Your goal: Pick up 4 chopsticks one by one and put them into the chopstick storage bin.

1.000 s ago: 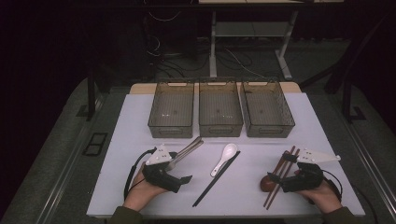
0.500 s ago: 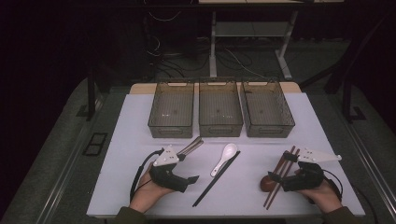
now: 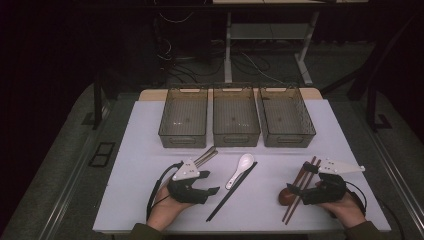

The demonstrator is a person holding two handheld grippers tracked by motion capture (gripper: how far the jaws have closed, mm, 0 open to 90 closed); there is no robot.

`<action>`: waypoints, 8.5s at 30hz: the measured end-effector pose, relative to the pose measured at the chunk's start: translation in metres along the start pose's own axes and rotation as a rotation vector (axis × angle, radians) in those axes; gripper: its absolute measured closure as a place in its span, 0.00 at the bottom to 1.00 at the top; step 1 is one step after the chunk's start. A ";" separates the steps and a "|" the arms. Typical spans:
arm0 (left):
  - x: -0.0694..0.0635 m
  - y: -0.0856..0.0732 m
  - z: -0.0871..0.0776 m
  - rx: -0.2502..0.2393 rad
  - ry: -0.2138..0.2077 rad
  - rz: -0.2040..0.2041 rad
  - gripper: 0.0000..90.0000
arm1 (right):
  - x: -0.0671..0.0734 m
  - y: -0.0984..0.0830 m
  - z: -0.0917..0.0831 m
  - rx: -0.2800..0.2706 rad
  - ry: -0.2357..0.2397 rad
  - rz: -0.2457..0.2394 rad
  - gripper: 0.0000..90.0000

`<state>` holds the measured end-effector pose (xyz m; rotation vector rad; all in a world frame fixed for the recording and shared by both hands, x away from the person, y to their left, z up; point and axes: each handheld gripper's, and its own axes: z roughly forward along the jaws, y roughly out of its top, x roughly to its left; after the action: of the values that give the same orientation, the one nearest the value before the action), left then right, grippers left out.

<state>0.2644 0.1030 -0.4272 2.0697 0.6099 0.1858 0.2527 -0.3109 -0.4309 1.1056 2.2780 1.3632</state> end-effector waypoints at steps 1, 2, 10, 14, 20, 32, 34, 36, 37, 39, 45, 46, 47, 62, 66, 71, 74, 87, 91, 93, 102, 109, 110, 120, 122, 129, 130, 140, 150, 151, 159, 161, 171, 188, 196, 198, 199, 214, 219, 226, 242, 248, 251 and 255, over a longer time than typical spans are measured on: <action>0.000 0.001 0.002 0.004 -0.003 0.001 0.43 | 0.000 0.000 0.000 0.000 0.000 0.000 0.01; -0.001 0.001 0.004 0.009 -0.002 0.005 0.44 | 0.000 0.000 0.000 0.000 0.000 0.000 0.01; -0.003 0.010 0.017 0.027 -0.021 0.005 0.68 | 0.000 0.000 0.001 -0.001 0.001 -0.001 0.01; -0.002 0.015 0.025 0.033 -0.032 0.000 0.81 | 0.000 0.000 0.001 0.000 0.000 -0.002 0.01; -0.002 0.022 0.036 0.040 -0.048 -0.009 0.98 | 0.000 0.000 0.002 0.000 0.000 0.000 0.01; -0.009 0.032 0.074 0.103 -0.049 0.020 0.99 | -0.001 0.000 0.002 0.002 0.000 0.001 0.01; -0.010 0.032 0.079 0.113 -0.045 0.012 0.99 | -0.001 0.000 0.002 0.002 0.000 0.001 0.01; -0.011 0.032 0.081 0.124 -0.040 0.013 0.99 | -0.001 0.000 0.001 -0.001 0.001 0.000 0.01; -0.011 0.031 0.082 0.129 -0.042 0.018 0.99 | -0.001 0.000 0.001 -0.003 0.002 0.000 0.01; -0.013 0.031 0.083 0.140 -0.035 0.032 0.99 | -0.001 0.000 0.001 -0.001 0.002 0.000 0.01; -0.012 0.030 0.084 0.155 -0.025 0.046 0.99 | -0.001 0.000 0.001 -0.003 0.002 0.000 0.01; -0.013 0.030 0.084 0.156 -0.018 0.048 0.99 | -0.001 0.000 0.001 -0.004 0.002 0.001 0.01; -0.012 0.030 0.084 0.164 -0.014 0.054 0.99 | -0.001 0.000 0.001 -0.004 0.002 0.002 0.01; -0.004 0.029 0.079 0.167 0.046 0.045 0.99 | -0.001 0.000 0.001 -0.003 0.003 0.001 0.01; -0.007 0.031 0.080 0.147 0.036 0.016 0.90 | -0.001 0.000 0.001 -0.004 0.002 0.001 0.01; -0.010 0.033 0.086 0.133 0.034 -0.025 0.80 | -0.001 0.000 0.001 -0.005 0.001 0.001 0.01; -0.012 0.033 0.091 0.153 0.037 -0.008 0.78 | -0.001 0.000 0.001 -0.004 0.001 0.004 0.01; -0.018 0.033 0.098 0.175 0.044 0.022 0.80 | -0.001 0.000 0.000 -0.008 0.002 0.003 0.01; -0.018 0.033 0.098 0.175 0.042 0.022 0.83 | -0.001 0.000 0.001 -0.007 0.003 0.002 0.01; -0.018 0.033 0.097 0.176 0.041 0.022 0.84 | -0.001 0.000 0.001 -0.006 0.004 0.002 0.01; -0.017 0.033 0.097 0.177 0.024 0.015 0.85 | -0.001 0.000 0.001 -0.005 0.005 0.002 0.01; -0.019 0.033 0.099 0.182 -0.008 0.028 0.86 | -0.001 0.000 0.001 -0.005 0.005 0.001 0.01; -0.020 0.033 0.099 0.181 -0.013 0.031 0.86 | -0.001 0.000 0.001 -0.005 0.005 0.001 0.01; -0.025 0.035 0.103 0.184 -0.069 0.078 0.87 | -0.001 0.000 0.001 -0.004 0.007 0.002 0.01; -0.026 0.036 0.103 0.188 -0.080 0.091 0.88 | -0.001 0.000 0.001 -0.005 0.006 0.001 0.01; -0.031 0.036 0.104 0.194 -0.110 0.126 0.88 | -0.001 0.000 0.001 -0.005 0.008 0.001 0.01; -0.030 0.036 0.104 0.195 -0.112 0.125 0.88 | -0.001 0.000 0.001 -0.005 0.008 0.001 0.01; -0.029 0.038 0.099 0.164 -0.130 0.079 0.81 | -0.001 0.000 0.000 -0.008 0.010 0.003 0.01; -0.025 0.039 0.083 0.110 -0.152 0.054 0.69 | -0.001 0.000 0.000 -0.006 0.013 0.006 0.01; -0.025 0.038 0.080 0.107 -0.154 0.056 0.68 | -0.001 0.000 0.000 -0.005 0.014 0.007 0.01; -0.022 0.030 0.065 0.090 -0.165 0.060 0.61 | -0.002 0.000 0.002 -0.005 0.016 0.005 0.01; -0.021 0.028 0.062 0.086 -0.167 0.062 0.59 | -0.002 0.001 0.002 -0.006 0.018 0.006 0.01; -0.016 0.021 0.046 0.068 -0.168 0.059 0.53 | -0.003 0.001 0.004 0.004 0.024 0.008 0.01; -0.007 -0.003 0.012 0.050 -0.115 0.023 0.54 | -0.001 -0.002 0.006 0.010 0.034 0.003 0.01; -0.009 -0.011 0.009 0.072 -0.123 0.030 0.64 | -0.001 -0.003 0.003 0.003 0.026 0.018 0.01; -0.012 -0.011 0.011 0.080 -0.133 0.040 0.67 | 0.000 -0.003 0.003 0.001 0.027 0.013 0.01; -0.012 -0.011 0.012 0.087 -0.133 0.044 0.69 | 0.000 -0.003 0.004 0.004 0.028 0.013 0.01; -0.016 -0.013 0.025 0.134 -0.147 0.053 0.87 | 0.001 -0.004 0.003 0.005 0.015 0.006 0.01; -0.016 -0.013 0.028 0.141 -0.144 0.053 0.89 | 0.000 -0.004 0.002 0.003 0.009 0.005 0.01; -0.015 -0.014 0.029 0.144 -0.139 0.049 0.89 | 0.000 -0.005 0.000 0.002 0.006 0.005 0.01; -0.017 -0.014 0.031 0.154 -0.093 0.087 0.94 | 0.000 -0.005 0.000 0.001 0.004 0.004 0.01; -0.017 -0.014 0.031 0.157 -0.093 0.070 0.95 | 0.000 -0.005 0.000 0.001 0.006 0.004 0.01; -0.017 -0.013 0.031 0.161 -0.093 0.072 0.95 | 0.000 -0.005 0.000 0.002 0.008 0.004 0.01; -0.015 -0.011 0.030 0.151 -0.082 0.061 0.95 | 0.000 -0.005 -0.001 -0.001 0.009 0.012 0.01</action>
<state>0.2579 0.0780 -0.4515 2.2314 0.5248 0.0917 0.2494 -0.3130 -0.4344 1.1166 2.2808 1.3759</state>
